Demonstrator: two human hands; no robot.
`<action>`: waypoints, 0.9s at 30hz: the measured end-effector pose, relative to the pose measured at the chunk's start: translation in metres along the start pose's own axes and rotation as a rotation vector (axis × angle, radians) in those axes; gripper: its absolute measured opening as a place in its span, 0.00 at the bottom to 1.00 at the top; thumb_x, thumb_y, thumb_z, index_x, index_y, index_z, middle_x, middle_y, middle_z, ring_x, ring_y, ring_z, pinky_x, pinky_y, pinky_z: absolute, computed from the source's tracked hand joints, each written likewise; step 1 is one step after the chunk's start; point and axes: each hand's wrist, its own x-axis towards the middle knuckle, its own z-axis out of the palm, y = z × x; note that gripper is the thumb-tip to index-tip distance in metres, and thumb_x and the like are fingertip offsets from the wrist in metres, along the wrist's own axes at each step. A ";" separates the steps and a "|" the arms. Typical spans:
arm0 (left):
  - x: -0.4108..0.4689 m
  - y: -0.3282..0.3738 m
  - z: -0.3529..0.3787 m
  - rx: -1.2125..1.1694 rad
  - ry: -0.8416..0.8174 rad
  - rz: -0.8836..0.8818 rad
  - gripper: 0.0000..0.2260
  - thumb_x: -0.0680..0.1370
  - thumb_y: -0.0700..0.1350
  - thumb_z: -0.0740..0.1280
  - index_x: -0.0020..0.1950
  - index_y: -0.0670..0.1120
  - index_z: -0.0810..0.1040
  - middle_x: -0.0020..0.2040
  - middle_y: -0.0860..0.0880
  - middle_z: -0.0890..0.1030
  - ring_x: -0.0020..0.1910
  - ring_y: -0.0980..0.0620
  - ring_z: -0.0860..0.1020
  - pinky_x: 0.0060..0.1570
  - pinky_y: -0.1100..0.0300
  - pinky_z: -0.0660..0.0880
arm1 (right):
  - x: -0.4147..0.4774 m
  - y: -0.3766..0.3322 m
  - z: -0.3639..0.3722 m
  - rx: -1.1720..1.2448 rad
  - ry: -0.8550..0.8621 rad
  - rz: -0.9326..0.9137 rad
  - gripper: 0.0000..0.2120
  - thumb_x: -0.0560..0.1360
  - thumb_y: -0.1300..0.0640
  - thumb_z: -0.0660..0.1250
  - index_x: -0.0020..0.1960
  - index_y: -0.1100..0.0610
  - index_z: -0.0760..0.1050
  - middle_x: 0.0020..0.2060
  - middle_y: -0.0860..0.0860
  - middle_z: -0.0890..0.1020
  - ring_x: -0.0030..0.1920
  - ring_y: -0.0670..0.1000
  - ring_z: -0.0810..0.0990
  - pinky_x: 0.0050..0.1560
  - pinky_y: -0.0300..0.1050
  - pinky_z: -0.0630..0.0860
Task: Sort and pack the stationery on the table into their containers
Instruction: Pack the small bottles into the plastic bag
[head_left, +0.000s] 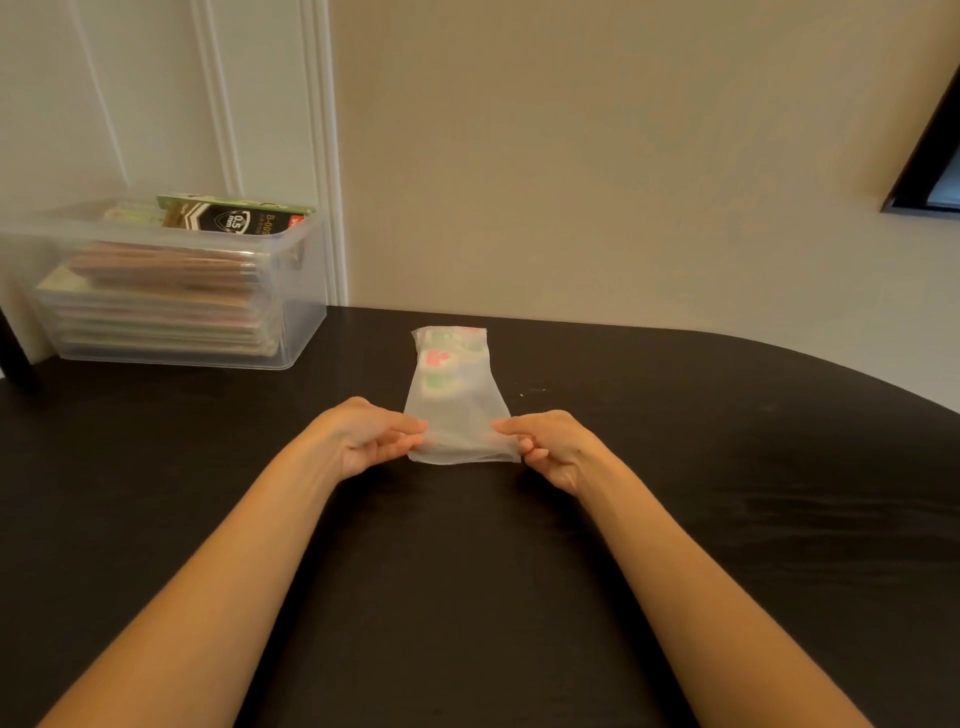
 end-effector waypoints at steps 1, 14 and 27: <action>0.000 0.000 0.001 -0.013 -0.020 -0.022 0.14 0.72 0.33 0.70 0.57 0.37 0.77 0.53 0.39 0.79 0.33 0.53 0.79 0.21 0.67 0.75 | 0.001 0.000 0.002 0.012 -0.022 0.013 0.07 0.73 0.67 0.68 0.51 0.66 0.76 0.49 0.57 0.76 0.18 0.43 0.68 0.17 0.29 0.63; -0.002 0.000 -0.010 -0.180 -0.112 -0.013 0.08 0.74 0.27 0.63 0.51 0.32 0.76 0.49 0.34 0.80 0.40 0.43 0.82 0.35 0.58 0.81 | 0.000 0.001 0.001 0.235 -0.127 -0.018 0.12 0.74 0.70 0.64 0.57 0.66 0.72 0.52 0.62 0.79 0.43 0.54 0.83 0.42 0.41 0.82; 0.007 0.000 0.006 -0.184 0.113 0.137 0.05 0.71 0.30 0.70 0.41 0.38 0.75 0.41 0.43 0.77 0.40 0.48 0.80 0.50 0.57 0.76 | 0.021 0.005 0.012 0.152 0.128 -0.152 0.09 0.72 0.66 0.70 0.51 0.64 0.76 0.51 0.56 0.79 0.50 0.51 0.80 0.55 0.44 0.77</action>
